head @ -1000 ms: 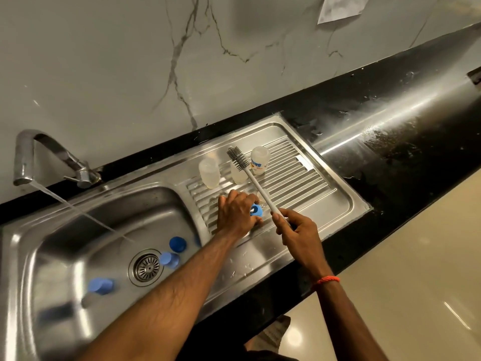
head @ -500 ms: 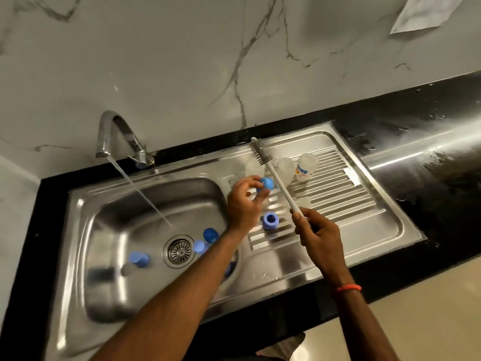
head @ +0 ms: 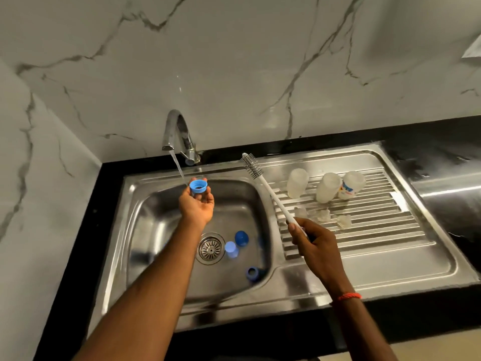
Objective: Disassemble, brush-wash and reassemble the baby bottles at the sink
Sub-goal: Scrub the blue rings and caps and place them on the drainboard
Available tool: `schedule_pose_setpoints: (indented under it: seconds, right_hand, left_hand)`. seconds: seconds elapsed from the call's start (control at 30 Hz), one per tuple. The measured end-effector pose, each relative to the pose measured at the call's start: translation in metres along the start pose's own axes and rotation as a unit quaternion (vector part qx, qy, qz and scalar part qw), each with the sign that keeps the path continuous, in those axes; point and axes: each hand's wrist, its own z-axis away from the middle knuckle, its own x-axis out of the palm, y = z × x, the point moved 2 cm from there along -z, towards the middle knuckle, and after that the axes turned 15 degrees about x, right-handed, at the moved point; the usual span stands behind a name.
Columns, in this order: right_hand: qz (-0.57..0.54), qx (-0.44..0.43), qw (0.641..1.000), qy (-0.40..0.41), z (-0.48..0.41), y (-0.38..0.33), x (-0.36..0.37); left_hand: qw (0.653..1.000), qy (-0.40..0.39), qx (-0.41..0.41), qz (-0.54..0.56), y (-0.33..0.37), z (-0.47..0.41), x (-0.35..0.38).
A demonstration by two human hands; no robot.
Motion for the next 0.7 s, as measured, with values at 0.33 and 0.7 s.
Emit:
schedule_pose_setpoints:
  seconds: [0.33,0.7]
  right_hand:
    - [0.015,0.014,1.0,0.002,0.0,-0.003,0.004]
    - [0.04,0.031,0.999,-0.002,-0.007,-0.005,0.012]
  left_hand:
    - [0.994,-0.078,-0.061,0.041,0.017,-0.02,0.005]
    - [0.993,-0.108,-0.027,0.042,0.027,-0.022,0.01]
